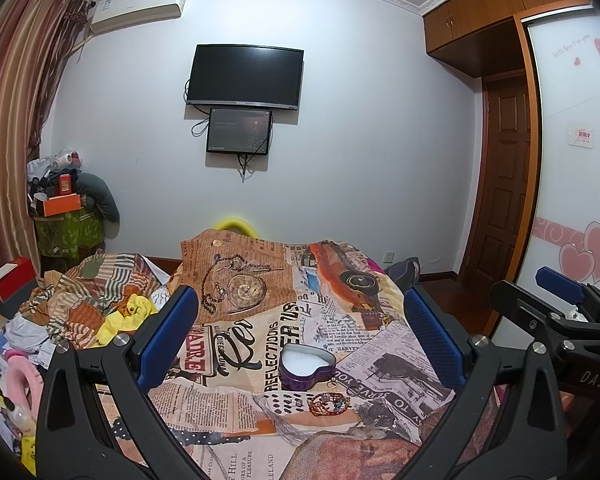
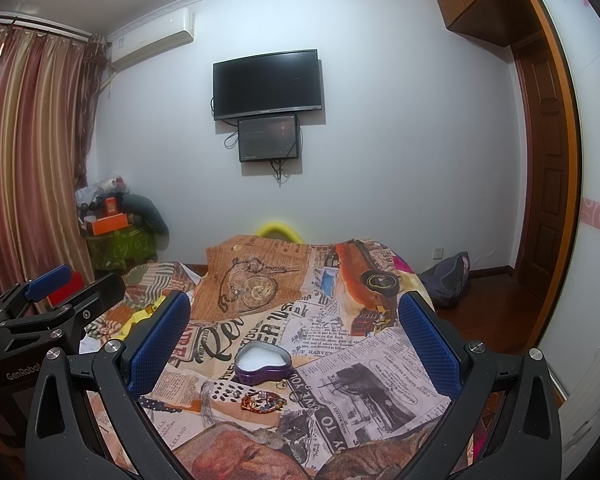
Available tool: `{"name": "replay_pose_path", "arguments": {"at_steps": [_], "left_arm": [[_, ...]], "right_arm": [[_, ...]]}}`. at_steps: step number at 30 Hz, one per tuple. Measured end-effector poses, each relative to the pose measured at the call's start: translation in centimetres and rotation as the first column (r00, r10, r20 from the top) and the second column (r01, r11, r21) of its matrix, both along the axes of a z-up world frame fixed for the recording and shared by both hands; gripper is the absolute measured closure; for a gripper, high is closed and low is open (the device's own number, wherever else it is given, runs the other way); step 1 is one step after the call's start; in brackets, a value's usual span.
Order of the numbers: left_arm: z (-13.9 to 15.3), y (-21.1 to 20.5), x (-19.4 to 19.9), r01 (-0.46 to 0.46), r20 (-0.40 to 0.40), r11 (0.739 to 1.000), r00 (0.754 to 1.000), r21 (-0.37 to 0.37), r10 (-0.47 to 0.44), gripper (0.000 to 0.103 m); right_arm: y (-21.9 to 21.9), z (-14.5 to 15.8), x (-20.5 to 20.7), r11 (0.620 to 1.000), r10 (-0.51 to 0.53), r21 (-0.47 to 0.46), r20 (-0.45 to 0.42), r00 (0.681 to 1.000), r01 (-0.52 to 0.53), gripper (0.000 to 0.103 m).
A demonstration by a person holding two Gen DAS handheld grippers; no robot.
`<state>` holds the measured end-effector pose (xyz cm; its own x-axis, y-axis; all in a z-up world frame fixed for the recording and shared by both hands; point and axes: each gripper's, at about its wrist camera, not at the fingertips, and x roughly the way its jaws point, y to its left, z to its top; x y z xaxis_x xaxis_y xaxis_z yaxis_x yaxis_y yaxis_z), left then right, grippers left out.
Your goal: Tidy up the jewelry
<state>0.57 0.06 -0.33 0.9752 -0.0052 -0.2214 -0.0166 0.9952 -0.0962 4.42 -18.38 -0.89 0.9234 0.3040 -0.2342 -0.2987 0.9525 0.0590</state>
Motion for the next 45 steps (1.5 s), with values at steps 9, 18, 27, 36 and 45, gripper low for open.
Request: {"name": "replay_pose_path", "arguments": {"at_steps": [9,18,27,36,45], "left_arm": [[-0.4,0.1,0.2,-0.002,-0.004,1.000,1.000,0.000,0.002,0.000],[-0.6,0.1,0.4,-0.003,-0.009,1.000,1.000,-0.003,0.003,0.000],[-1.0,0.3,1.1,-0.005,-0.023,1.000,1.000,-0.008,0.005,0.000],[-2.5,0.8,3.9,-0.019,-0.092,1.000,0.996,-0.009,0.018,0.000],[-7.1,2.0,9.1,-0.054,-0.276,0.998,0.960,-0.014,0.048,0.000]], "right_arm": [[0.0,0.1,0.0,1.000,0.000,0.000,-0.001,1.000,0.000,0.000],[0.0,0.1,0.0,1.000,0.000,0.000,-0.002,1.000,0.000,0.000],[0.2,-0.4,0.1,1.000,0.001,-0.001,-0.011,1.000,-0.001,0.000],[0.4,-1.3,2.2,1.000,-0.004,-0.014,-0.064,0.998,0.003,0.000],[-0.5,-4.8,6.9,0.998,-0.048,-0.047,-0.204,0.978,0.039,0.000]]}}
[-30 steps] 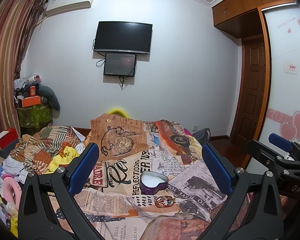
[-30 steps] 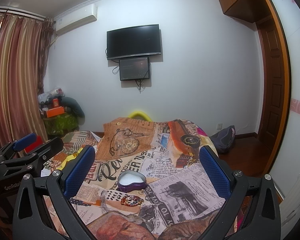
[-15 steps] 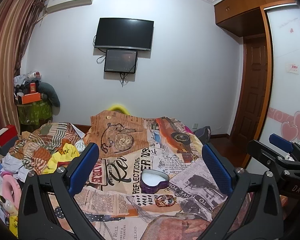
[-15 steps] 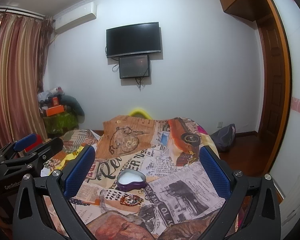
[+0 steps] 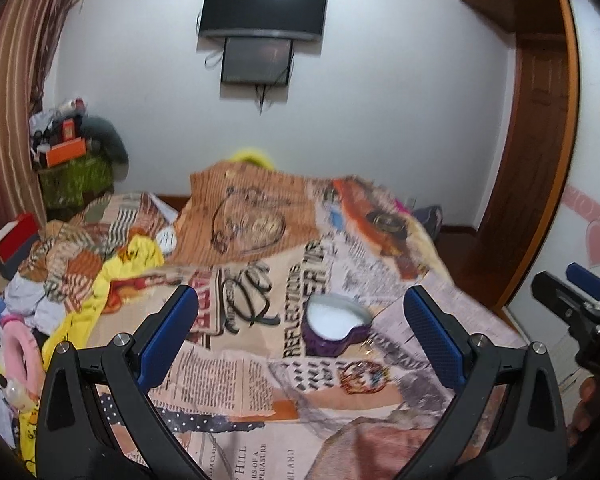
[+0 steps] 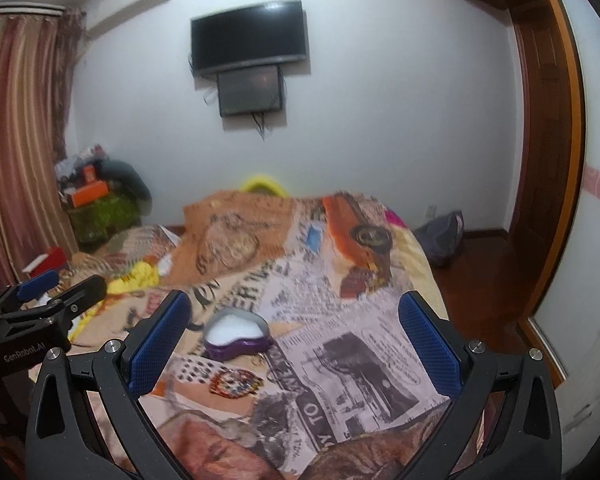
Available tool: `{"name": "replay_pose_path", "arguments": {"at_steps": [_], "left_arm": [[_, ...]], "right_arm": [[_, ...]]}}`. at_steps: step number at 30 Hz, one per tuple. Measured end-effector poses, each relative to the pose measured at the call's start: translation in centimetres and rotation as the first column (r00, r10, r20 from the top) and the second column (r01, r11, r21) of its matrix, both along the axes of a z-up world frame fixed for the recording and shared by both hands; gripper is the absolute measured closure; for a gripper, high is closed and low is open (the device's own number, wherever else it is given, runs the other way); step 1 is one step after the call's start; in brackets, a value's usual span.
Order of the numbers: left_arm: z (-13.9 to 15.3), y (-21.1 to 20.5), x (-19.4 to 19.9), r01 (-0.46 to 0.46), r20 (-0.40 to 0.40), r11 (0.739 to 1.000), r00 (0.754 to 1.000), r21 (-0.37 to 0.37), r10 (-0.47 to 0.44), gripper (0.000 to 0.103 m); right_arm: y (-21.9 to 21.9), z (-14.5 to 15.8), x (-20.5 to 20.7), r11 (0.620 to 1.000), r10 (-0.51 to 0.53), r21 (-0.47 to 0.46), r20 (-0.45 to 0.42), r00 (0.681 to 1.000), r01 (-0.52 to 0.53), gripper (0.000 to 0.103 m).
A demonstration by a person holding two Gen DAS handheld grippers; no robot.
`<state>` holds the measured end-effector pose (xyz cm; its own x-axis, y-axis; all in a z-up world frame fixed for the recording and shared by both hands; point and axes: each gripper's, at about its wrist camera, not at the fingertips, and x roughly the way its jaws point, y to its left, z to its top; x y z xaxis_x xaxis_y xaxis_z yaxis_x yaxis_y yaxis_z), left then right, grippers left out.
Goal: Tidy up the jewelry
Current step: 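Lower the right tool onto a silver ring beside the tin and grasp it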
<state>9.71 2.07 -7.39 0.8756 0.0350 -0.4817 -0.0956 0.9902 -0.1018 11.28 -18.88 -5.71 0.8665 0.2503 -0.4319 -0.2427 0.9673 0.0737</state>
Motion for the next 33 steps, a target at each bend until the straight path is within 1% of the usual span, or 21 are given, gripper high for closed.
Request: {"name": "replay_pose_path", "arguments": {"at_steps": [4,8,10,11,15,17,20,21,23,25,27,28,29,31,33], "left_arm": [[-2.5,0.5,2.0,0.004,-0.084,1.000,0.996,-0.012,-0.005,0.000],[-5.3,0.9,3.9,0.035,-0.180,0.998,0.983,-0.053,-0.044,0.001],[-6.4,1.1,4.5,0.043,-0.222,0.997,0.973,-0.069,-0.057,0.011],[-7.2,1.2,5.0,0.047,-0.252,0.996,0.966,-0.073,-0.064,0.013],[-9.2,1.1,6.1,0.066,-0.315,0.994,0.945,-0.090,-0.091,0.016],[-9.9,1.0,6.6,0.070,-0.336,0.993,0.937,-0.093,-0.097,0.023],[-10.8,0.7,7.1,0.086,-0.365,0.992,0.924,-0.093,-0.114,0.027],[-11.0,0.6,7.2,0.093,-0.370,0.991,0.921,-0.097,-0.123,0.029],[-11.7,0.3,7.6,0.112,-0.389,0.987,0.909,-0.114,-0.148,0.038],[-12.2,0.0,8.0,0.130,-0.403,0.983,0.899,-0.128,-0.172,0.043],[-12.7,-0.3,8.3,0.150,-0.412,0.979,0.890,-0.140,-0.195,0.050],[-12.8,-0.5,8.4,0.165,-0.415,0.975,0.885,-0.146,-0.212,0.057],[-12.9,-0.6,8.5,0.175,-0.418,0.973,0.881,-0.151,-0.223,0.060],[-13.1,-0.9,8.6,0.193,-0.417,0.968,0.876,-0.160,-0.243,0.063],[-13.2,-1.1,8.7,0.201,-0.417,0.966,0.873,-0.162,-0.252,0.066]], "right_arm": [[-0.3,-1.9,2.1,1.000,-0.018,-0.021,-0.078,0.997,0.016,0.000],[-0.3,-4.1,3.9,0.998,-0.018,-0.055,-0.160,0.987,0.009,0.000],[-0.3,-5.0,4.4,0.998,-0.011,-0.069,-0.195,0.981,-0.002,0.000],[-0.3,-5.6,4.7,0.997,-0.004,-0.075,-0.217,0.976,-0.013,0.000],[0.3,-8.1,5.9,0.994,0.028,-0.090,-0.301,0.953,-0.058,0.000],[0.6,-9.1,6.5,0.992,0.039,-0.100,-0.342,0.939,-0.078,0.000],[1.0,-10.3,7.4,0.988,0.056,-0.112,-0.379,0.924,-0.106,0.000],[1.2,-10.7,7.8,0.987,0.062,-0.113,-0.385,0.921,-0.114,0.002],[1.6,-11.2,8.3,0.983,0.082,-0.119,-0.401,0.912,-0.140,0.005],[1.9,-11.5,8.6,0.979,0.099,-0.121,-0.413,0.905,-0.163,0.009],[2.2,-11.9,9.0,0.974,0.132,-0.109,-0.436,0.890,-0.198,0.021],[2.3,-12.0,9.2,0.972,0.147,-0.102,-0.448,0.882,-0.213,0.024],[2.5,-12.2,9.4,0.970,0.150,-0.103,-0.453,0.879,-0.219,0.027],[2.7,-12.3,9.5,0.967,0.157,-0.112,-0.452,0.878,-0.230,0.029],[2.9,-12.5,9.6,0.962,0.169,-0.117,-0.454,0.875,-0.246,0.038]]}}
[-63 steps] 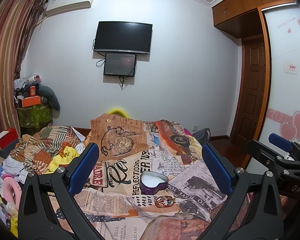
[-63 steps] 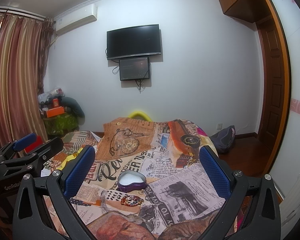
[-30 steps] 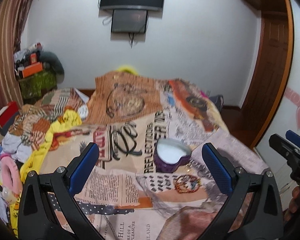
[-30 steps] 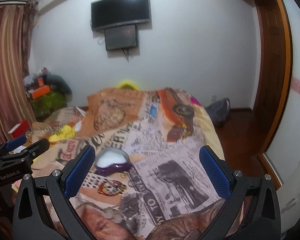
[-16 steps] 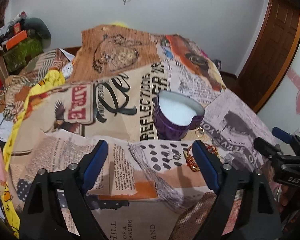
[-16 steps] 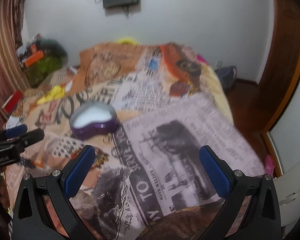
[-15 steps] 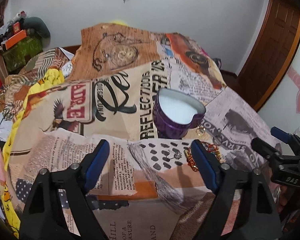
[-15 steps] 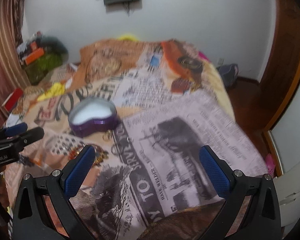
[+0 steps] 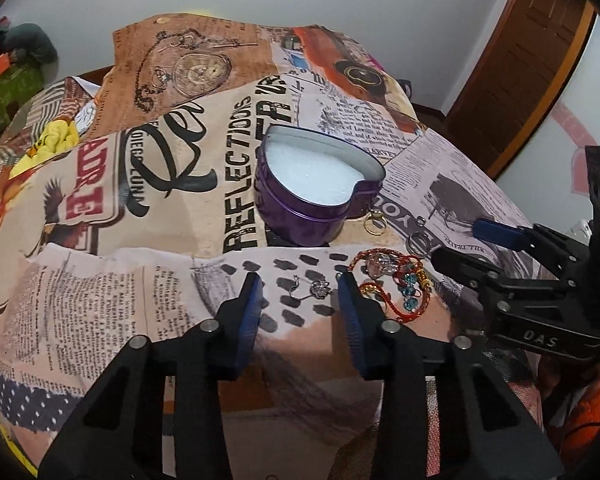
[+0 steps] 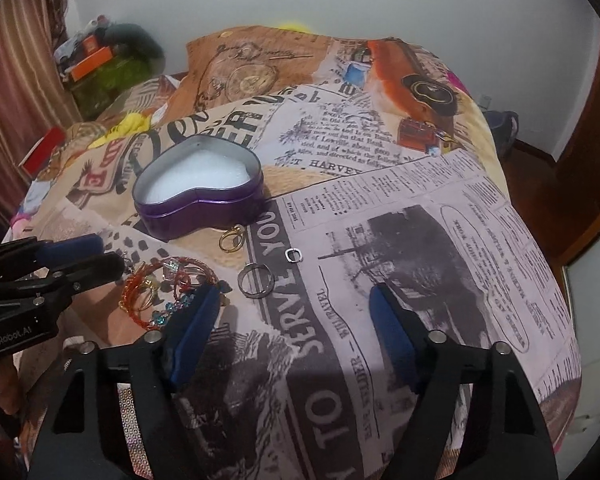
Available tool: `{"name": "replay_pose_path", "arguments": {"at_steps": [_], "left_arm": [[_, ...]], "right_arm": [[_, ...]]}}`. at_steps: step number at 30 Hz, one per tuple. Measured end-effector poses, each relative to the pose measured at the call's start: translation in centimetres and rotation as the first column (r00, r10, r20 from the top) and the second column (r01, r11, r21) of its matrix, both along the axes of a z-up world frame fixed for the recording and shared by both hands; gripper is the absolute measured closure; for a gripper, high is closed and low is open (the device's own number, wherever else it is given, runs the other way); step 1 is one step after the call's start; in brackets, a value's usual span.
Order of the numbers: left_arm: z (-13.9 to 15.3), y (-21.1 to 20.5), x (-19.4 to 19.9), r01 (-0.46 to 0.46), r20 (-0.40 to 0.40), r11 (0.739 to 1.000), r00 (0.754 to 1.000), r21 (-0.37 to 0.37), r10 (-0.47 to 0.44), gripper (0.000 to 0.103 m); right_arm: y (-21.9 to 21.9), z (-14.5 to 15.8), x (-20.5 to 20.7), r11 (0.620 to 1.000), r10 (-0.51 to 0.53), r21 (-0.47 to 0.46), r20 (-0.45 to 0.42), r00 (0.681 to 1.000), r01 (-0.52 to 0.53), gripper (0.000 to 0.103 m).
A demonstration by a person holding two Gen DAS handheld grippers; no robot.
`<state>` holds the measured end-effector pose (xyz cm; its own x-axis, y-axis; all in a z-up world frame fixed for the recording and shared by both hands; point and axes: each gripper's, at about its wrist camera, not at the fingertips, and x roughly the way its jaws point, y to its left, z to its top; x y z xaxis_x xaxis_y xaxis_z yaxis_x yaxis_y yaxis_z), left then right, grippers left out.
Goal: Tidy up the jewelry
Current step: 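Lower the right tool onto a silver ring beside the tin and grasp it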
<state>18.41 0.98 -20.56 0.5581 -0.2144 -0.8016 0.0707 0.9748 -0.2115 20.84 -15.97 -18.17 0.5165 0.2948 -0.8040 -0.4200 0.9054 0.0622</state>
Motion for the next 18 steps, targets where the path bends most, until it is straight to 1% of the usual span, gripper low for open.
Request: {"name": "replay_pose_path", "arguments": {"at_steps": [2,4,6,10,13,15,17,18], "left_arm": [[-0.1,-0.2,0.2,0.005,0.000,1.000,1.000,-0.001,-0.005,0.074],[-0.1,-0.3,0.3,0.009,0.001,1.000,1.000,-0.002,-0.009,0.077],[-0.1,-0.4,0.3,0.016,0.005,1.000,1.000,-0.001,-0.016,0.078],[-0.3,-0.7,0.4,0.031,0.003,0.999,1.000,0.008,-0.031,0.079],[-0.4,-0.9,0.5,0.040,0.002,0.999,0.999,0.013,-0.040,0.084],[-0.4,-1.0,0.4,0.045,0.002,0.999,0.999,0.010,-0.045,0.084],[-0.5,-0.9,0.4,0.045,0.004,0.999,0.999,0.006,-0.045,0.086],[-0.5,-0.9,0.4,0.044,0.004,0.999,0.999,0.002,-0.044,0.087]], "right_arm": [[0.4,-0.3,0.3,1.000,0.022,0.003,-0.020,1.000,-0.022,0.045],[0.7,-0.8,0.5,0.999,0.041,0.007,-0.043,0.998,-0.041,0.048],[1.0,-0.9,0.7,0.999,0.051,-0.001,-0.046,0.998,-0.051,0.051],[1.2,-1.0,0.9,0.998,0.064,0.000,-0.048,0.997,-0.064,0.052],[1.3,-1.2,1.2,0.998,0.071,0.004,-0.051,0.996,-0.070,0.053],[1.4,-1.3,1.2,0.997,0.073,0.001,-0.052,0.996,-0.073,0.062],[1.6,-1.4,1.2,0.997,0.080,0.001,-0.048,0.996,-0.080,0.067],[1.6,-1.4,1.2,0.997,0.083,0.002,-0.047,0.995,-0.083,0.073]]}}
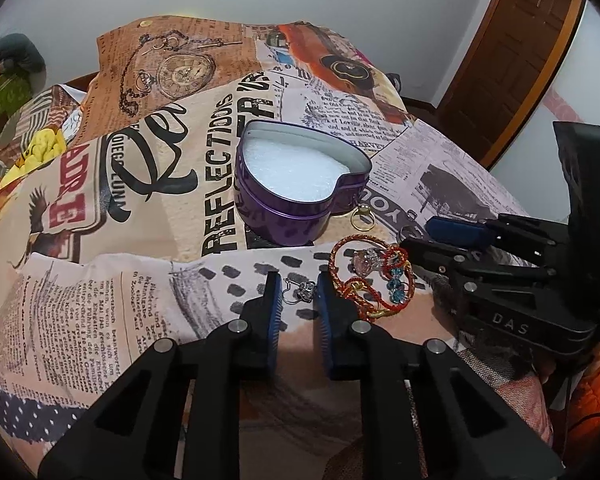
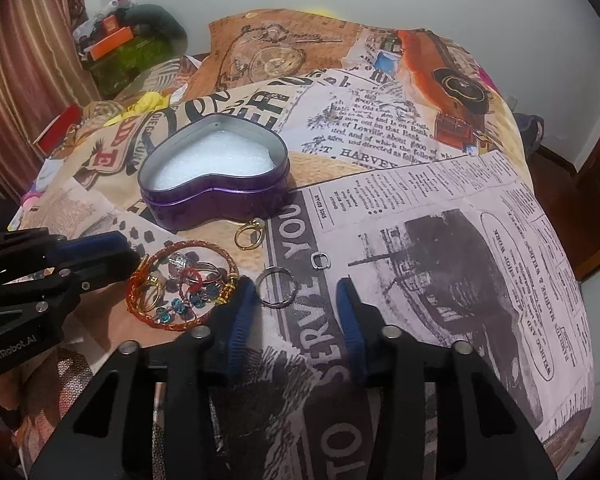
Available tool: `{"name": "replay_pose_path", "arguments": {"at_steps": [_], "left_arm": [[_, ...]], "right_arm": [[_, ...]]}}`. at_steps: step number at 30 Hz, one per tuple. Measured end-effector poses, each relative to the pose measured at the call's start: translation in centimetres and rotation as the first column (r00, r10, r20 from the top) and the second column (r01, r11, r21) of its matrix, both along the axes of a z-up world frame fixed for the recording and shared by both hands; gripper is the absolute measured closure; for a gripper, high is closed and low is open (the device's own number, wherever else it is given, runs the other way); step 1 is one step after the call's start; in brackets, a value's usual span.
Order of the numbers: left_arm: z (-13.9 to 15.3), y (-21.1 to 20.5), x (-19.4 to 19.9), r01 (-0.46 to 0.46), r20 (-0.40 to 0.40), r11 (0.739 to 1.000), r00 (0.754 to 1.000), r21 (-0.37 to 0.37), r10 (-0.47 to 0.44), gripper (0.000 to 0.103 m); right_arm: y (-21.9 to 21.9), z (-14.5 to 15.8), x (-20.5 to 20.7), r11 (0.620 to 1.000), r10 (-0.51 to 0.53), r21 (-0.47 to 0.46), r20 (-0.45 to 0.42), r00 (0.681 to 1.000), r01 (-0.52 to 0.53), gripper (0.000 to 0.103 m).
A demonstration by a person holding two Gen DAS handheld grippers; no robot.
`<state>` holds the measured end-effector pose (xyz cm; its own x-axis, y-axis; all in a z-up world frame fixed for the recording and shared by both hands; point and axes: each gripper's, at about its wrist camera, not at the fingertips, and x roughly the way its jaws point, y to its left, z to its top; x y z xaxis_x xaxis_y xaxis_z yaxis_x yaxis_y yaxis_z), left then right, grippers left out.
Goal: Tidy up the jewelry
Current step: 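Lower the right tool onto a silver ring beside the tin and grasp it, then release the silver ring into the heart tin with right tool while left tool steadies rim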
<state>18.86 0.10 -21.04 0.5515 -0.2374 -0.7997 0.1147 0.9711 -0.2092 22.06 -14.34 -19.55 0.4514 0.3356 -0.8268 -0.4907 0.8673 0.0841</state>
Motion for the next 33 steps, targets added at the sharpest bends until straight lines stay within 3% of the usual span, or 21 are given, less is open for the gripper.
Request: {"name": "replay_pose_path", "arguments": {"at_steps": [2,3,12,13,24,33], "left_arm": [[0.1,0.1,0.0,-0.003,0.002,1.000,1.000,-0.008,0.003,0.088],[0.1,0.2,0.0,-0.004,0.004,1.000,1.000,-0.011,0.004,0.089],[0.4,0.6,-0.4,-0.010,0.026,0.999,1.000,-0.036,0.011,0.092],[0.6,0.6,-0.5,-0.015,0.031,0.999,0.999,-0.031,0.016,0.097],[1.9,1.2,-1.8,-0.051,0.084,0.999,0.995,0.004,0.051,0.097],[4.9,1.8,-2.9,-0.066,0.167,0.998,0.984,0.014,0.062,0.097]], "right_arm": [[0.1,0.0,0.0,1.000,0.002,-0.001,0.006,1.000,-0.002,0.083],[0.1,0.0,-0.1,1.000,0.002,-0.001,0.007,1.000,-0.001,0.084],[-0.7,0.6,-0.1,0.999,-0.039,0.024,0.012,0.999,0.039,0.084],[-0.7,0.7,-0.2,0.999,-0.044,0.027,0.013,0.999,0.043,0.084],[-1.2,3.0,-1.5,0.996,-0.077,0.049,0.048,0.996,0.075,0.084],[-0.7,5.0,-2.4,0.995,-0.085,0.063,0.097,0.992,0.079,0.084]]}}
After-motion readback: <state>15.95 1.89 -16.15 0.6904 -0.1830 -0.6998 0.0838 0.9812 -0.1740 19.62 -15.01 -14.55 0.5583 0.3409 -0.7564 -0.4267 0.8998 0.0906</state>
